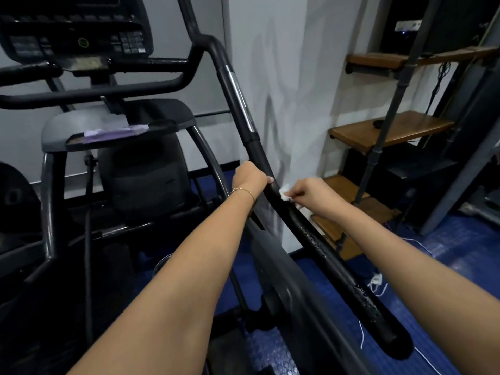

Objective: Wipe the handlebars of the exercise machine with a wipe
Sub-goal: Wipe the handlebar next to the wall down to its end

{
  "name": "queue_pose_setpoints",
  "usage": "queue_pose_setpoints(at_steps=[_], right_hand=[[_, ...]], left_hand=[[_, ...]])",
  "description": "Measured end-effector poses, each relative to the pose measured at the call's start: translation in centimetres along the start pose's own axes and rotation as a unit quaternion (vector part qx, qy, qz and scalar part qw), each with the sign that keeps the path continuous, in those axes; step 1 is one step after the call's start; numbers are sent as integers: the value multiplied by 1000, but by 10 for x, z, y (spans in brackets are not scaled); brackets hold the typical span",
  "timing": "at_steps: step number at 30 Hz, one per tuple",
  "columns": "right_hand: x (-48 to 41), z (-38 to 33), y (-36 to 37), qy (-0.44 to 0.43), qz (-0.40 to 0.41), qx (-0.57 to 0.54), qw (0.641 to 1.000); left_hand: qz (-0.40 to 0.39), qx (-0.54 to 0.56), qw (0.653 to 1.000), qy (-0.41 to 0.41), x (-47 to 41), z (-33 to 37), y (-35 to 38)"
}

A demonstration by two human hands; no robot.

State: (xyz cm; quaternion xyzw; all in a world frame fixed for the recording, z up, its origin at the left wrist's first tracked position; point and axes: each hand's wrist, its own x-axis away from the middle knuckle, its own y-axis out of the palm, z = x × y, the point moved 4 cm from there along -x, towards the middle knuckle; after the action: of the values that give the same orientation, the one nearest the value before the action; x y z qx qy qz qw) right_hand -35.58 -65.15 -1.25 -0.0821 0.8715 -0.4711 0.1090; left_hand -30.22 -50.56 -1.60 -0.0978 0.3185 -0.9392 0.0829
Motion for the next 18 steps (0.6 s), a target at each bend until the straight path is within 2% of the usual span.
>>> queue_pose_setpoints(at_steps=[5, 10, 18], right_hand=[[2, 3, -2, -11, -8, -6, 1000], [6, 4, -5, -12, -9, -34, 999], [23, 6, -7, -38, -10, -5, 999]], left_hand=[[-32, 65, 997, -39, -12, -6, 0], [-42, 71, 996, -38, -17, -5, 0], [-8, -10, 1000, -22, -9, 0, -2]])
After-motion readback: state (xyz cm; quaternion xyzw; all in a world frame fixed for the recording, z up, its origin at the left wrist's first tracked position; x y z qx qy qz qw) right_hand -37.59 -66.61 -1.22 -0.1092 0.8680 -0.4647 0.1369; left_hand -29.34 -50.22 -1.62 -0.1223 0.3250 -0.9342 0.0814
